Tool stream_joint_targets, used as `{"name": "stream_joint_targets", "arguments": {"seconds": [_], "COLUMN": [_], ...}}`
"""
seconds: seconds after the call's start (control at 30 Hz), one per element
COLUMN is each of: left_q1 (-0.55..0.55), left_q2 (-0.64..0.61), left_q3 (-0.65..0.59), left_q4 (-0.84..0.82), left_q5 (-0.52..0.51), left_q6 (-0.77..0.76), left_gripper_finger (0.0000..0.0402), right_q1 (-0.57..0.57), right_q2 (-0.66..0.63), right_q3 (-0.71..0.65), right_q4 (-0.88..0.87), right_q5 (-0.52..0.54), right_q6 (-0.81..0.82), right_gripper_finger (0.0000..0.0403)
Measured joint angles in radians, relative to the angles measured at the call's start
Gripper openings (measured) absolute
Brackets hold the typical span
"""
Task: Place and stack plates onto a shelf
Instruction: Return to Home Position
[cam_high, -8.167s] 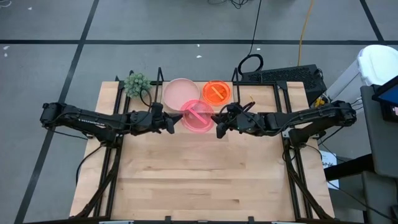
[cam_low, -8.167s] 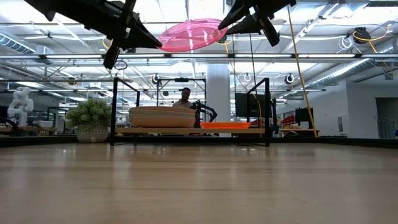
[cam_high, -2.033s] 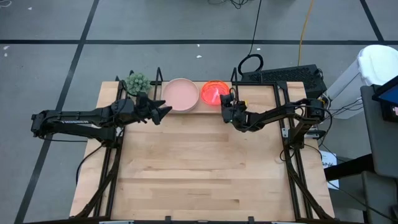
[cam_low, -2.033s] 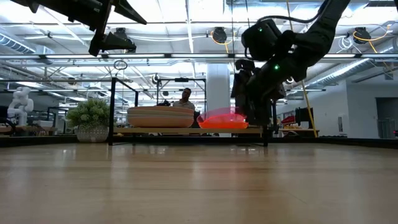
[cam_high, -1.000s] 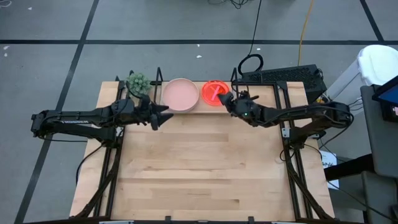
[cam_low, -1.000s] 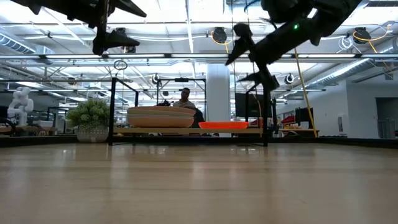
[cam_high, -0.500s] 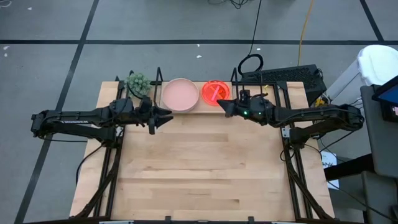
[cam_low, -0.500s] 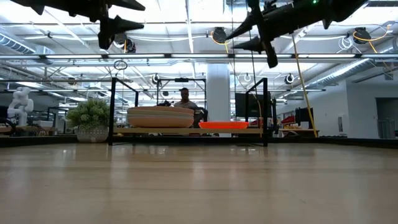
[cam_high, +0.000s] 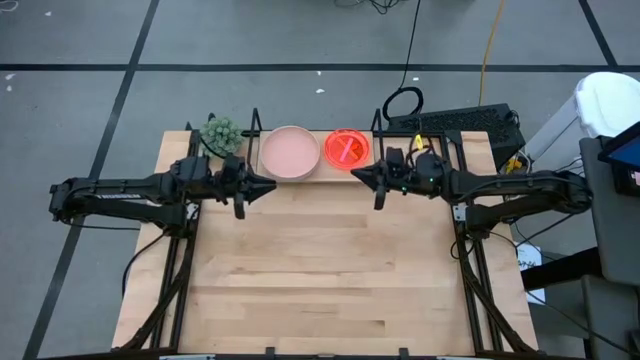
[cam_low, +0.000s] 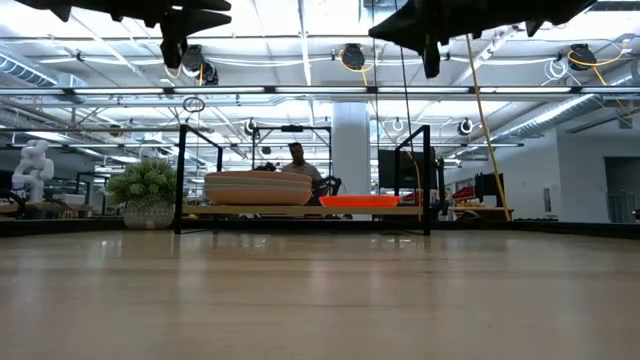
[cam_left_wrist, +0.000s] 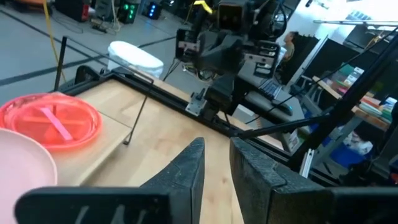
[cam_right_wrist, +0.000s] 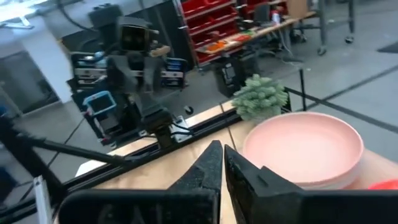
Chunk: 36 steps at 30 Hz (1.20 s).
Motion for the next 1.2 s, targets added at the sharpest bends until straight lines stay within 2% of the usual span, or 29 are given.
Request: {"name": "stream_joint_targets", "arguments": {"seconds": [0.2, 0.33, 0.4, 0.57, 0.77, 1.03, 1.2], "left_q1": [0.002, 0.014, 0.016, 0.0, -0.01, -0.014, -0.037], "left_q2": [0.001, -0.01, -0.01, -0.008, -0.007, -0.007, -0.007], "left_q3": [0.0, 0.0, 0.0, 0.0, 0.0, -0.015, -0.106], "left_q4": [0.019, 0.091, 0.096, 0.07, 0.07, 0.025, 0.057], "left_q5": [-0.009, -0.082, -0.084, -0.082, -0.079, -0.079, -0.078], "left_q6": [0.001, 0.09, 0.144, 0.227, 0.305, 0.343, 0.364], "left_gripper_finger": [0.0079, 0.0078, 0.0078, 0.0071, 0.0009, 0.0003, 0.0002], "right_q1": [-0.001, 0.0, 0.0, 0.0, -0.003, -0.03, -0.029], "right_q2": [-0.04, -0.059, -0.07, -0.097, -0.147, -0.212, -0.235], "right_q3": [0.0, 0.0, 0.0, -0.001, -0.001, -0.001, -0.054], "right_q4": [0.0, -0.031, -0.079, -0.189, -0.19, -0.209, -0.213], "right_q5": [-0.085, -0.153, -0.173, -0.173, -0.171, -0.17, -0.195], "right_q6": [-0.106, -0.213, -0.247, -0.309, -0.39, -0.441, -0.51], "right_gripper_finger": [0.0001, 0.0001, 0.0, 0.0, 0.0, 0.0, 0.0]}}
